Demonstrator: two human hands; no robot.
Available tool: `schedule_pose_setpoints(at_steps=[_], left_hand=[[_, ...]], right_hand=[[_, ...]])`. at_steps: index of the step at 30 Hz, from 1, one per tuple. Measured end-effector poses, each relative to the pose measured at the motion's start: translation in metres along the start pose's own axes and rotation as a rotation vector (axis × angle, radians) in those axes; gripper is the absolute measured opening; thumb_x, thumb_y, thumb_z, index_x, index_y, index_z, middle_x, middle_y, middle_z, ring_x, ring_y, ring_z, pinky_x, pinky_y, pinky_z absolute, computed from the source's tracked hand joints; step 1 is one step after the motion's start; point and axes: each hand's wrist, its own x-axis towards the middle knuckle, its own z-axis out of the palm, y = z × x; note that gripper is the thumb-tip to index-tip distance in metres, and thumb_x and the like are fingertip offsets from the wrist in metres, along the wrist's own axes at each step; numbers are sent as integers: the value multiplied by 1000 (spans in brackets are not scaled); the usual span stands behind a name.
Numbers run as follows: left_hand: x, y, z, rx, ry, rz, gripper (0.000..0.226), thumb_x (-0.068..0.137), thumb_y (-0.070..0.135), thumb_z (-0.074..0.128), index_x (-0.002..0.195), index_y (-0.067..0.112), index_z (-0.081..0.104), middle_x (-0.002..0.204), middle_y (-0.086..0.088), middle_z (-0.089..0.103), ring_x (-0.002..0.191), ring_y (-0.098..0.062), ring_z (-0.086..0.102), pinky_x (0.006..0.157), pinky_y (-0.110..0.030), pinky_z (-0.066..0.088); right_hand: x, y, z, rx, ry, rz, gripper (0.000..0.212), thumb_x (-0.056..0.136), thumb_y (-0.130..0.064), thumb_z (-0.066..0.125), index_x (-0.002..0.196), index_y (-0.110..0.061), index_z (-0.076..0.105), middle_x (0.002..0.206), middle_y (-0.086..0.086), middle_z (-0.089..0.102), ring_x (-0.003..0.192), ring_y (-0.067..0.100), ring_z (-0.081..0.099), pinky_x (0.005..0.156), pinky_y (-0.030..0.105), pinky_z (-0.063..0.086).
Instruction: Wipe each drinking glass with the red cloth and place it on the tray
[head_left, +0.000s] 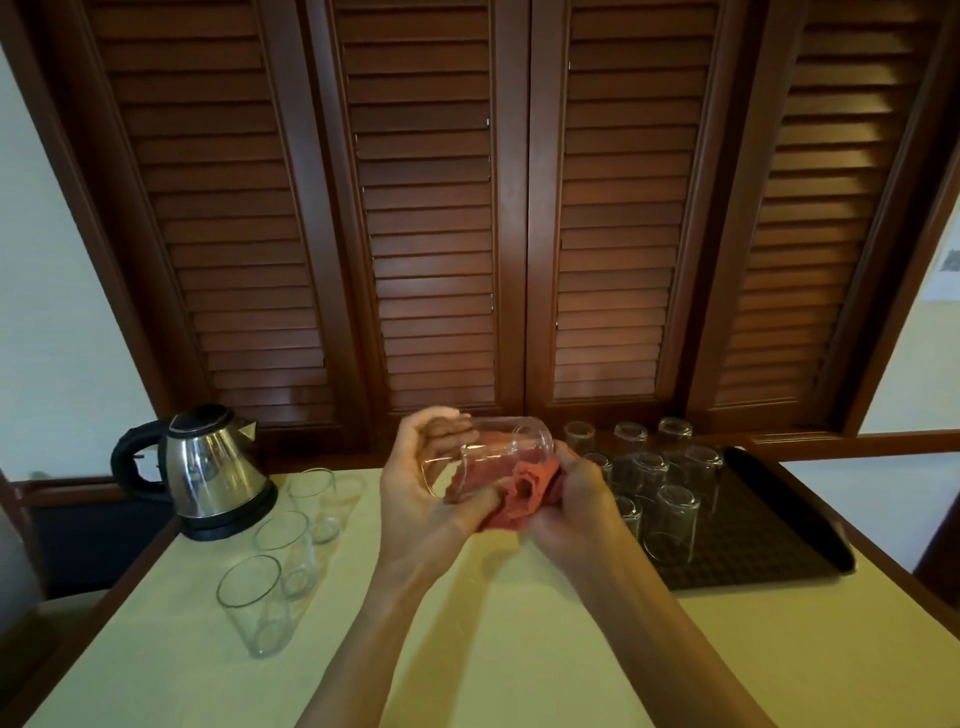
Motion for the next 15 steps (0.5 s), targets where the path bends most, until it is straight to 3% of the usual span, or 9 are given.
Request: schedule_pose_setpoints(at_steps=[2, 5, 7, 9, 10, 12, 15], left_hand=[[-2, -5, -1, 45, 21, -10, 74, 55, 6, 102, 115, 22, 62, 111, 8, 74, 109, -14, 72, 92, -22, 56], [-2, -7, 3, 53, 57, -130, 63, 57, 18, 100, 111, 23, 68, 103, 9, 76, 101, -7, 71, 85, -16, 54], [-6, -3, 8, -69, 39, -256, 53, 63, 29, 92, 109, 15, 71, 104, 2, 78, 106, -15, 71, 87, -21, 55], [-13, 2, 14, -194, -37, -344, 48, 76, 40, 77, 115, 12, 73, 111, -5, 78, 115, -23, 70, 95, -37, 56], [-14, 5, 15, -263, -68, -380, 46, 84, 41, 69, 121, 14, 73, 116, -7, 77, 116, -24, 69, 97, -40, 56], [-10, 8, 12, -427, -72, -449, 46, 94, 43, 59, 131, 17, 70, 127, -12, 73, 123, -26, 67, 102, -43, 53], [0, 7, 7, -470, -27, -454, 50, 96, 46, 61, 131, 12, 70, 133, -19, 68, 129, -36, 62, 111, -51, 47]], right_hand=[[7, -4, 2, 4, -6, -15, 53, 107, -43, 35, 139, -4, 52, 132, 26, 60, 119, 42, 56, 108, 57, 42], [3, -2, 9, -55, -12, -215, 54, 99, -46, 52, 139, -9, 50, 119, 16, 68, 104, 33, 66, 87, 47, 55], [-6, 6, 13, -236, -96, -493, 55, 96, -41, 55, 142, -11, 51, 111, 3, 73, 99, 21, 71, 82, 33, 58], [-11, 18, 7, -546, -223, -946, 52, 102, -32, 50, 151, -13, 43, 141, -9, 60, 131, 11, 56, 103, 23, 48], [-7, 27, 0, -696, -300, -1115, 52, 105, -30, 47, 153, -14, 38, 156, -8, 44, 146, 11, 39, 115, 26, 37], [1, 46, -20, -930, -465, -1288, 52, 107, -31, 43, 154, -13, 32, 166, -4, 26, 155, 19, 19, 125, 44, 22], [4, 53, -34, -989, -555, -1298, 53, 107, -34, 42, 157, -25, 27, 166, -10, 23, 154, 28, 22, 122, 56, 25]])
